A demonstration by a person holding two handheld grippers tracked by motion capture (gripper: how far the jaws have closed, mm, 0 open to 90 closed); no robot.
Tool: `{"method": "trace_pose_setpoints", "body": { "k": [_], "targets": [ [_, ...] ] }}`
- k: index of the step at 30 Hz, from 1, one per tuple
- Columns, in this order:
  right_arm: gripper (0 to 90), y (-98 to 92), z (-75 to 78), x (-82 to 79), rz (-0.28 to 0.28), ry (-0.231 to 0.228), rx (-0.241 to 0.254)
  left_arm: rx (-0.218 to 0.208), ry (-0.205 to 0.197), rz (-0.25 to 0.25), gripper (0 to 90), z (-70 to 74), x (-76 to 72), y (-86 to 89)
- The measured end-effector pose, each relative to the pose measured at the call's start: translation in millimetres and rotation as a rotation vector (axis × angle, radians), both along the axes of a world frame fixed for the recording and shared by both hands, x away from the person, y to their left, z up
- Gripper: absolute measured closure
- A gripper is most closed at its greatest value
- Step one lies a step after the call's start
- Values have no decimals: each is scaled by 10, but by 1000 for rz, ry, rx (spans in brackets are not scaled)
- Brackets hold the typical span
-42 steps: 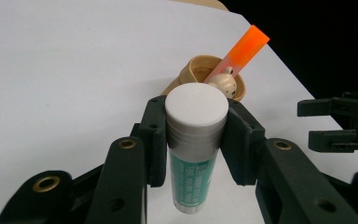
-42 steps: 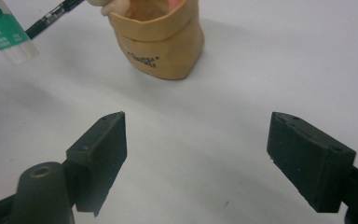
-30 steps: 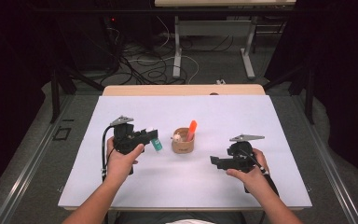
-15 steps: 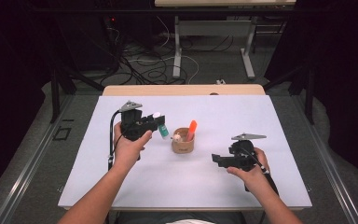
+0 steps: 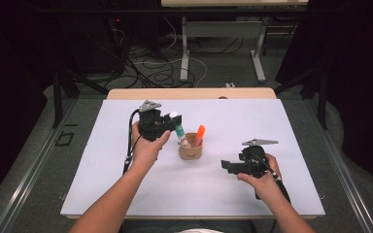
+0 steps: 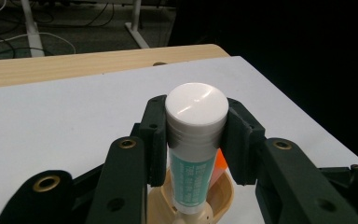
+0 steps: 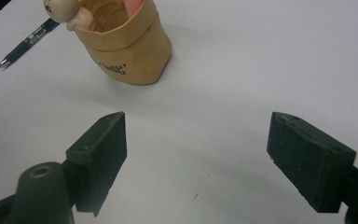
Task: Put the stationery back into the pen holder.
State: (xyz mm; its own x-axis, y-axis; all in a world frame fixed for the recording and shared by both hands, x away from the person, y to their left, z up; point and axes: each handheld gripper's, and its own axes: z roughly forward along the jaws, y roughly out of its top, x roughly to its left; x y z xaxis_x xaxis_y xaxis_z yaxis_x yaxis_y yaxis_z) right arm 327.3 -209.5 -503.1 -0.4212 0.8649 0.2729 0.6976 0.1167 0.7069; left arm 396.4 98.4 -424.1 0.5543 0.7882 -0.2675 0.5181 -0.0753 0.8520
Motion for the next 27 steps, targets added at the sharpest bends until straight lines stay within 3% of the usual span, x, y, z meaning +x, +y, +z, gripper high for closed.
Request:
{"method": "trace_pose_setpoints", "body": {
  "k": [10,23,27],
  "targets": [
    [195,-6,-8,5,4,4,1,4,-3,4,647,-85,104,-171],
    [195,-12,-25,13,11,2,5,56,-8,10,647,-226,172,-315],
    [195,1,-23,3,8,23,8,75,-3,5,647,-290,176,-341]
  ]
}}
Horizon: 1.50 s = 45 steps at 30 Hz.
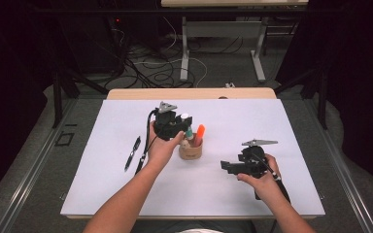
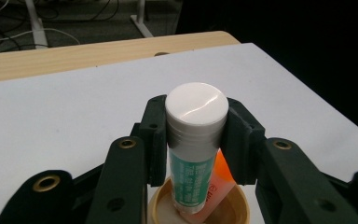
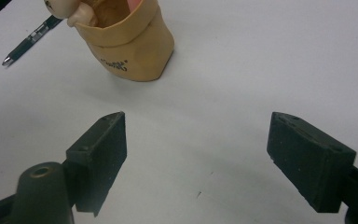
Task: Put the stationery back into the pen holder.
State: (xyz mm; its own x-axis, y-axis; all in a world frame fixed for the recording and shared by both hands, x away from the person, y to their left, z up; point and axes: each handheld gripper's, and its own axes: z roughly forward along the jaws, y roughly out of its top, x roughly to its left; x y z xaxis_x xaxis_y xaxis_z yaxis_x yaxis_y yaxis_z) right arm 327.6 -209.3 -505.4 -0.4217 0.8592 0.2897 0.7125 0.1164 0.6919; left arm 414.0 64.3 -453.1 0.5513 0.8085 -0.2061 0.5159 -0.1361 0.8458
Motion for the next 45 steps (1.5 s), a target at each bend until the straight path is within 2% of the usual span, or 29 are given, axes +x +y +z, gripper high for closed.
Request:
{"method": "trace_pose_setpoints", "body": {
  "k": [6,10,13,17,18,22,31,32,43,45],
  "targets": [
    [195,14,-17,3,6,4,-4,32,12,-15,647,-108,-10,-42],
    [195,16,-22,4,8,10,-4,37,17,-13,646,-176,-11,-72],
    [195,10,-24,5,13,14,-4,44,15,-21,645,-203,-17,-90],
    [195,13,-34,8,14,14,-10,79,24,-26,643,-228,-29,-109],
    [195,16,-37,8,12,17,-11,88,12,-25,643,-236,-24,-115],
    [195,22,-42,7,16,19,-11,100,10,-26,641,-248,-28,-115],
    [195,35,-51,5,18,28,-10,147,22,-31,640,-294,-29,-132],
    [195,36,-52,5,18,28,-12,134,15,-25,639,-304,-27,-140],
    [195,41,-58,8,21,33,-14,163,18,-15,639,-322,-17,-129],
    [195,43,-57,7,21,37,-12,156,18,-12,639,-326,-19,-133]
  ]
}}
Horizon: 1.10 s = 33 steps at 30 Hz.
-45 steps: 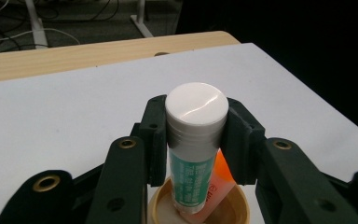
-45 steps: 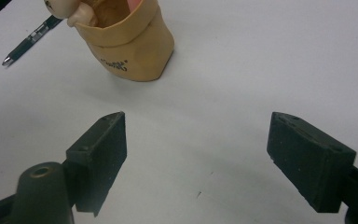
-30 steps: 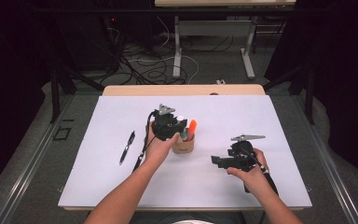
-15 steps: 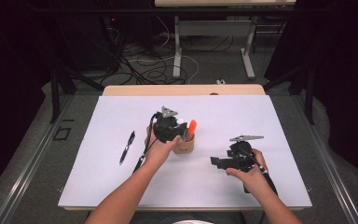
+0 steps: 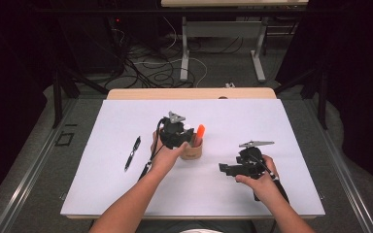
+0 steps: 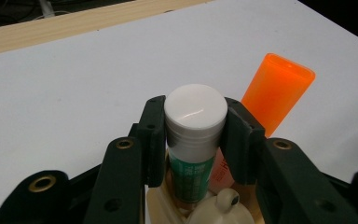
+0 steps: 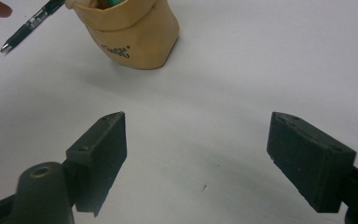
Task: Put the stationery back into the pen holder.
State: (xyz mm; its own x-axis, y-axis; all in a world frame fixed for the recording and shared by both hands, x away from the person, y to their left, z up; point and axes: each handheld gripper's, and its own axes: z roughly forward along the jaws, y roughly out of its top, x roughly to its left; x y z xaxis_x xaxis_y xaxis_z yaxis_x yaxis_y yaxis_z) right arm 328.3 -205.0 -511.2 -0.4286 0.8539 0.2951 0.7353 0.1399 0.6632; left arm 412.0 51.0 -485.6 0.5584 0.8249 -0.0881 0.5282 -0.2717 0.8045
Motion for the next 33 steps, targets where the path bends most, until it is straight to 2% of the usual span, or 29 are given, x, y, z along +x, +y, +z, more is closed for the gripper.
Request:
{"method": "trace_pose_setpoints", "body": {
  "k": [4,9,13,16,23,26,31,33],
  "targets": [
    [195,0,-2,0,4,-5,-3,12,10,-8,635,-7,-3,18],
    [195,3,-6,0,6,-2,-2,0,13,-5,620,-29,0,29],
    [196,7,-10,0,7,0,-2,-15,-1,-10,603,-20,-3,29],
    [195,4,-9,0,10,0,-6,-12,2,-12,582,-10,-11,33],
    [196,3,-4,-1,7,-6,-5,-54,-9,-13,520,35,-44,47],
    [195,5,-6,-1,7,-6,-5,-53,-8,-21,500,58,-49,72],
    [196,11,-5,-4,5,-5,-1,-83,-12,-13,467,110,-60,125],
    [195,12,-5,-5,5,-5,-2,-76,-4,-19,450,141,-64,157]
  ]
}}
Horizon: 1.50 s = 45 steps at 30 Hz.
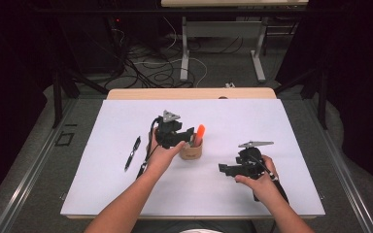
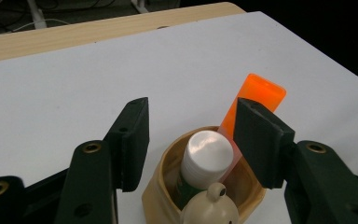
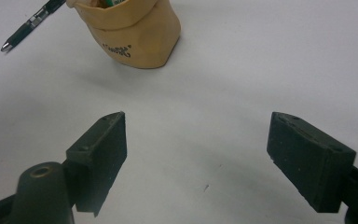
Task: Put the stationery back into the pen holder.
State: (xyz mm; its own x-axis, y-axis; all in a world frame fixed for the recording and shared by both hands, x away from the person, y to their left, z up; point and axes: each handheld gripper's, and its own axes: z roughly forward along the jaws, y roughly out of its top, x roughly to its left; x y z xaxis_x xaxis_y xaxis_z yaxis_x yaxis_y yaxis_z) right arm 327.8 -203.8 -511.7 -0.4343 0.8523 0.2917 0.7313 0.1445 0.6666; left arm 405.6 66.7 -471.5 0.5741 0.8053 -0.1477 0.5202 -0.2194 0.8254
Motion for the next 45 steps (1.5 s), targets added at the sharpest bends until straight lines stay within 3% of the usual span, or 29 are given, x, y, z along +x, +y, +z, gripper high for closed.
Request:
{"method": "trace_pose_setpoints", "body": {
  "k": [7,17,20,29,38,39,45],
  "targets": [
    [195,-1,4,-2,-1,-4,-3,8,13,1,371,119,-13,122],
    [195,9,6,-2,0,-7,-4,-55,0,-17,298,385,15,502],
    [195,0,7,-1,-3,-7,-6,-38,11,-4,279,405,26,606],
    [195,19,3,-1,-5,-4,-5,22,69,45,276,303,83,905],
    [195,17,-3,4,-6,-10,-6,-56,138,116,226,140,30,1178],
    [195,19,-5,4,-7,-13,-5,-61,142,142,212,116,21,1205],
    [195,18,-5,5,-5,-13,-8,-43,157,167,186,25,-52,1394]
  ]
}}
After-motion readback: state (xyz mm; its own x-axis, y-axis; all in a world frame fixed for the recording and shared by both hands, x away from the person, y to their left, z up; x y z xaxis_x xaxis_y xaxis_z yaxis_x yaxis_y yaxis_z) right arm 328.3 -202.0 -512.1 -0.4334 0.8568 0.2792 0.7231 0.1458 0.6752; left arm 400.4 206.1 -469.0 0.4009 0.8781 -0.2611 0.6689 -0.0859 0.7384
